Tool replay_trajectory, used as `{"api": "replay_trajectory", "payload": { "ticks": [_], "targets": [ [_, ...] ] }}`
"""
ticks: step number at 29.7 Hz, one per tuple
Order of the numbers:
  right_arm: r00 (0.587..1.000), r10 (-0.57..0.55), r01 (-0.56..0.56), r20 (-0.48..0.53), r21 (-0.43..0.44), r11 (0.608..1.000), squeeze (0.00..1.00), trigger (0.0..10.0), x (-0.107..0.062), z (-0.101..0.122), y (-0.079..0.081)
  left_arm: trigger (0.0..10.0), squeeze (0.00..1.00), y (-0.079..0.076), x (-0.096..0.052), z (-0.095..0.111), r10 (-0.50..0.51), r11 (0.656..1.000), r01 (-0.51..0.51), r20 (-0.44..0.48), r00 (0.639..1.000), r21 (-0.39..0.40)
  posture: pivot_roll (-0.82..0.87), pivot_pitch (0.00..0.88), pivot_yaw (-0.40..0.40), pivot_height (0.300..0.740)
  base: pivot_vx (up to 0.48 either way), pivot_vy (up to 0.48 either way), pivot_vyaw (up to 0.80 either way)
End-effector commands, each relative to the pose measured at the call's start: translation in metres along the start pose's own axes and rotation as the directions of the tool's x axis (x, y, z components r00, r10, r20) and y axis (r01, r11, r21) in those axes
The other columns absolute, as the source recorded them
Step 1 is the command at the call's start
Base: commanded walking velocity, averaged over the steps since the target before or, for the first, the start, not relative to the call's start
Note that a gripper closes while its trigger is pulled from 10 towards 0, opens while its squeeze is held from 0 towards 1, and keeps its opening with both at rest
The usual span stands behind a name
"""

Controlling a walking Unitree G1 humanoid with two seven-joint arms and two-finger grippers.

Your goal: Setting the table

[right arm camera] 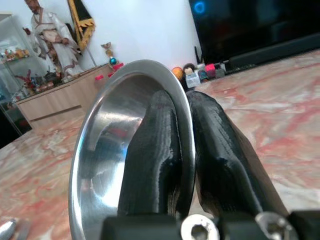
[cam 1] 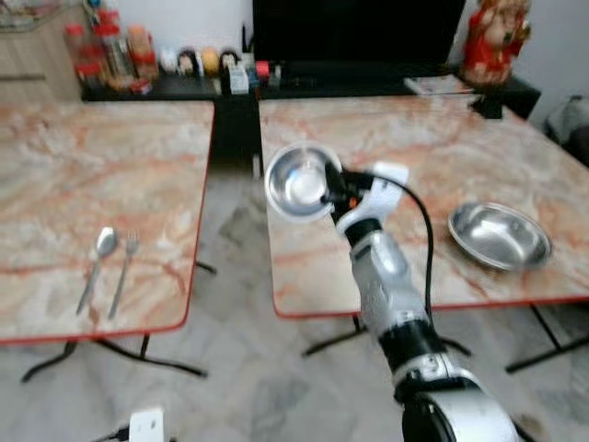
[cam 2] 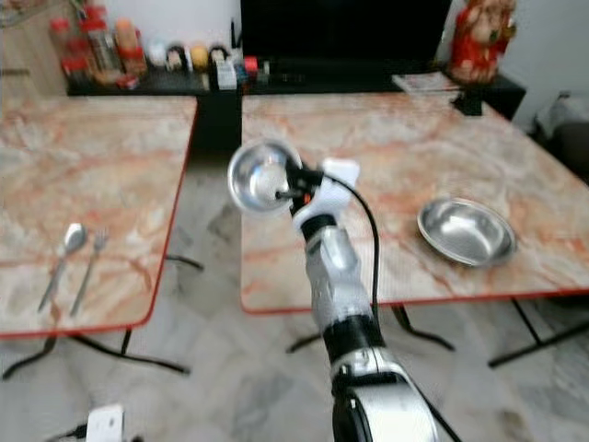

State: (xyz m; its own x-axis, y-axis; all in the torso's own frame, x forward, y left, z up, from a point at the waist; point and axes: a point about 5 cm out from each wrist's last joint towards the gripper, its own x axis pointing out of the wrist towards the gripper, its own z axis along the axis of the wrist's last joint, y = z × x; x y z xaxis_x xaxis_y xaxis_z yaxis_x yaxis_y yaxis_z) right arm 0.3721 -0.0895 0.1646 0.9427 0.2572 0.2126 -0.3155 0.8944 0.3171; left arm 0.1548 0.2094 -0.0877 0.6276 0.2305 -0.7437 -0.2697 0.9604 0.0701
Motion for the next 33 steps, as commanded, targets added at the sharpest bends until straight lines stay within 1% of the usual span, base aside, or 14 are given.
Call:
{"api": "replay_trajectory", "payload": {
  "ticks": [1,2,8,16,22,26,28,29,33],
  "targets": [
    [1.0,-0.012,0.012,0.015,0.0,1.0,0.0,10.0,0.001,0.004,-0.002,10.0,0.0,0.001,-0.002,-0.008,0.0,1.0,0.0,-0.031,1.0,0.016,0.01,0.0,-0.016,0.732,0.0,0.0,0.0],
    [1.0,-0.012,0.012,0.016,0.0,1.0,0.0,10.0,0.001,0.004,-0.002,10.0,0.0,0.002,-0.002,-0.008,0.001,0.999,0.0,-0.029,1.0,0.037,0.01,0.0,-0.015,0.732,0.0,0.0,0.0],
    [1.0,-0.018,0.018,0.007,0.0,1.0,0.0,10.0,0.0,0.002,-0.003,10.0,0.0,0.004,-0.002,-0.007,0.01,0.999,-0.009,-0.028,1.0,0.052,0.01,0.0,-0.012,0.732,0.0,-0.228,0.0],
    [1.0,-0.02,0.02,0.004,-0.002,1.0,0.0,10.0,0.0,0.001,-0.003,10.0,0.0,0.008,-0.003,-0.011,0.019,0.998,-0.017,-0.035,0.999,0.056,0.01,0.0,-0.008,0.732,0.0,-0.31,0.0],
    [0.999,-0.036,0.037,0.011,-0.029,0.999,0.0,10.0,-0.001,0.001,-0.005,10.0,0.0,0.008,-0.004,-0.013,0.02,0.998,-0.018,-0.038,0.999,0.055,0.0,0.0,-0.006,0.732,0.0,-0.344,0.0],
    [0.999,-0.042,0.043,0.019,-0.042,0.998,0.0,10.0,-0.002,0.002,-0.006,10.0,0.0,0.008,-0.005,-0.015,0.017,0.998,-0.015,-0.035,0.999,0.053,0.0,0.0,-0.005,0.732,0.0,-0.345,0.69],
    [0.999,-0.042,0.043,0.018,-0.035,0.998,0.0,10.0,-0.002,0.002,-0.006,10.0,0.0,0.008,-0.005,-0.015,0.017,0.998,-0.015,-0.036,0.999,0.054,0.0,0.0,-0.005,0.732,0.0,-0.345,0.6],
    [0.999,-0.048,0.048,0.016,-0.016,0.999,0.0,10.0,-0.002,0.001,-0.006,10.0,0.0,0.008,-0.006,-0.016,0.017,0.998,-0.015,-0.038,0.999,0.056,0.0,0.0,-0.004,0.732,0.0,-0.345,0.0],
    [0.999,-0.051,0.051,0.018,-0.018,0.999,0.0,10.0,-0.003,0.001,-0.007,10.0,0.0,0.009,-0.006,-0.017,0.018,0.998,-0.015,-0.039,0.999,0.059,0.0,0.0,-0.002,0.732,0.0,-0.344,0.0]
  ]
}}
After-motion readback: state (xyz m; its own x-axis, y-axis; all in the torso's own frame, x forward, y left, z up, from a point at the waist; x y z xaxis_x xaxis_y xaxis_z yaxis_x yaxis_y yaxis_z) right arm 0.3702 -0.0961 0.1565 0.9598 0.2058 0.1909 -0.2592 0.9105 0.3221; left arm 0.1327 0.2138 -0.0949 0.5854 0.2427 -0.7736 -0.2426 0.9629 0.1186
